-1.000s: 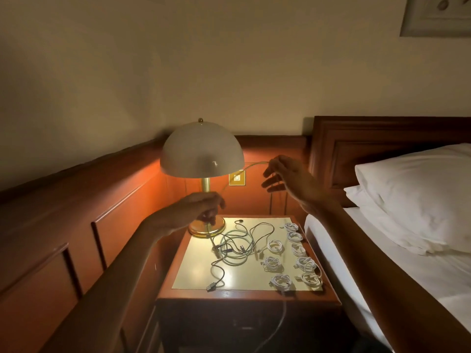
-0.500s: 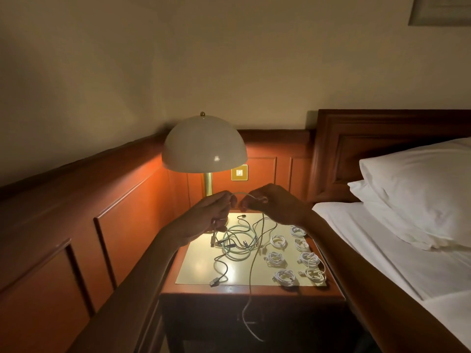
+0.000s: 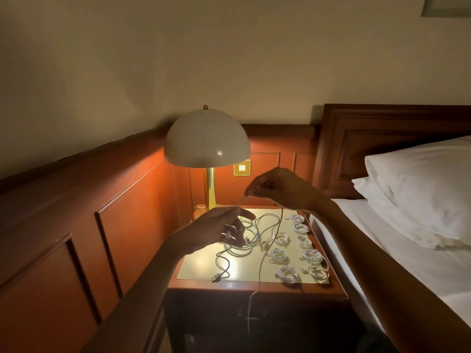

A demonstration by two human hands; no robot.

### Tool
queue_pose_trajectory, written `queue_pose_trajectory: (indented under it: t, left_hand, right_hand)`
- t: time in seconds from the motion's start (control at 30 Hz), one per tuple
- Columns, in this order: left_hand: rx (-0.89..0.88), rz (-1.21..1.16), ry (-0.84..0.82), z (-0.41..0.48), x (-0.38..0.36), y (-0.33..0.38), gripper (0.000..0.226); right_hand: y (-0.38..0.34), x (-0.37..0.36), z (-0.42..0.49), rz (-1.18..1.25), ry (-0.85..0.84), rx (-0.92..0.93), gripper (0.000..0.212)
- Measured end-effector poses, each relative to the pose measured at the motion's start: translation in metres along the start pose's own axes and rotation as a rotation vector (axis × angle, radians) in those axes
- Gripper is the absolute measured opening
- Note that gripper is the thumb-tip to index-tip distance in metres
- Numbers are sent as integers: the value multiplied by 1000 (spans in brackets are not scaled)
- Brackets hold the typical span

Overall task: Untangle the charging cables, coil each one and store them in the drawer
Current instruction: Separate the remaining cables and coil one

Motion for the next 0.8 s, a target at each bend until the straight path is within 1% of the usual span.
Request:
queue_pose_trajectory:
  t: [0.07, 0.13, 0.23, 0.33, 0.4, 0.47, 0.5, 0.53, 0.6, 0.67, 0.73, 0.8]
  left_hand:
    - [5, 22, -8, 1, -5, -2, 35]
    - [3, 31, 4, 2, -8, -4, 35]
    - [2, -30, 0, 1, -9, -6, 34]
    - [-50, -145, -2, -4, -9, 1, 33]
    - [-149, -326, 80, -3, -3, 8, 34]
    - [-227, -481, 190, 6, 8, 8, 36]
    - [-240, -497, 245, 11, 14, 5, 37]
    - [-230, -459, 310, 16, 19, 0, 37]
    - [-166, -283, 447, 22, 26, -10, 37]
    - [-125, -89, 493, 23, 28, -18, 40]
    - [-116, 137, 418, 23, 26, -25, 36]
    - [-105, 326, 245, 21, 23, -28, 27]
  right_hand:
    - [3, -1, 3, -12, 98, 5, 15]
    - [5, -4, 4, 8, 149, -2, 15]
    - [12, -9, 5, 60, 201, -17, 16]
    - [25, -22, 2, 155, 320, -90, 14]
    - [35, -44, -9, 342, 377, -186, 18]
    - [43, -75, -23, 504, 361, -266, 22]
    - [44, -91, -29, 530, 331, -292, 20]
    - [44, -105, -36, 525, 291, -304, 19]
    - [39, -121, -44, 452, 222, -312, 21]
    - [31, -118, -47, 255, 179, -275, 23]
    - [19, -101, -41, -40, 132, -235, 23]
    - [6, -75, -31, -190, 64, -231, 18]
Point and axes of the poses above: each hand's wrist, its own z-axis towards the middle knuckle, its own x-axis out of the back of the hand, y = z × x, the point moved 3 cm from there along z, towards the middle knuckle, and after that the axes turned 11 degrees about z, right-handed, at the moved point
